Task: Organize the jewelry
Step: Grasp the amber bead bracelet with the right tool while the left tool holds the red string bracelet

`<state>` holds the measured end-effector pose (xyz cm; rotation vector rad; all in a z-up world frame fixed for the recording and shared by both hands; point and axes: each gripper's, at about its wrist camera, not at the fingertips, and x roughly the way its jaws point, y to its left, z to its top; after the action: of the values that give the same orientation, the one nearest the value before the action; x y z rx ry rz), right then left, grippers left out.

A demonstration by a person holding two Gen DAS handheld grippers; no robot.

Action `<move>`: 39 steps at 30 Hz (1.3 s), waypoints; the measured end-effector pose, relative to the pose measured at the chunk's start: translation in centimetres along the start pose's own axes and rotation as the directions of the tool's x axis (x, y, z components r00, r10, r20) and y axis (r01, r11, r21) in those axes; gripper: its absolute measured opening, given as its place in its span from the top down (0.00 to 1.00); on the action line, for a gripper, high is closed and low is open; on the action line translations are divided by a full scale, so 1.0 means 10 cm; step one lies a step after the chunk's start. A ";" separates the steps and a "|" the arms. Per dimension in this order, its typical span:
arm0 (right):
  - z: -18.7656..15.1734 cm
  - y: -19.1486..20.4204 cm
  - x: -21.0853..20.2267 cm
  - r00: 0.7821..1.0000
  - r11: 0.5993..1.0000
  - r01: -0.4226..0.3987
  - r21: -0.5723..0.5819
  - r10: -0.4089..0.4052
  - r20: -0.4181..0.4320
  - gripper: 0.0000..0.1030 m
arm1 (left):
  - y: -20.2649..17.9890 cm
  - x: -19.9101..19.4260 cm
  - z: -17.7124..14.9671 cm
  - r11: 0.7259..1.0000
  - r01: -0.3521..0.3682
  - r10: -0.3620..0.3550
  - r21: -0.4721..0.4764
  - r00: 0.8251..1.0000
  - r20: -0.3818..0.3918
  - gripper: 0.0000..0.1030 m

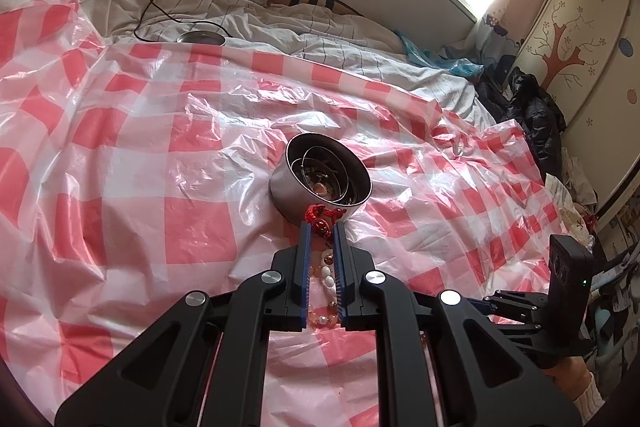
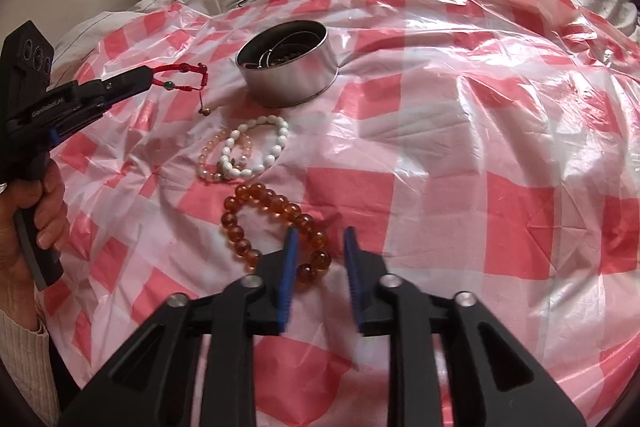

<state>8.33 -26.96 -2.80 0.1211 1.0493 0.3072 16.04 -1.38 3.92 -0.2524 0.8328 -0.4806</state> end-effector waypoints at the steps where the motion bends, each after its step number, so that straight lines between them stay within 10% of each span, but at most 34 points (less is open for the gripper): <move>1: 0.00 0.01 -0.01 1.000 1.000 0.002 -0.007 -0.002 0.008 0.60 | 0.00 0.00 0.00 1.000 -0.003 0.003 0.003 1.000 -0.005 0.91; 10: -0.07 0.22 0.14 0.996 0.988 0.087 -0.128 -0.089 -0.008 0.60 | 0.00 0.01 -0.01 1.000 -0.003 0.003 0.003 1.000 -0.005 0.91; 15: -0.08 0.27 0.13 0.995 0.983 0.100 -0.151 -0.100 0.006 0.88 | -0.01 0.01 -0.01 1.000 -0.002 0.002 0.005 1.000 -0.008 0.91; 39: -0.09 0.30 0.15 0.994 0.983 0.110 -0.147 -0.108 0.022 0.88 | -0.10 0.04 -0.03 0.990 -0.109 0.110 0.091 0.994 -0.007 0.91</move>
<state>7.72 -23.69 -3.76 -0.0681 1.0116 0.2835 15.78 -2.45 3.84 -0.1199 0.8300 -0.4164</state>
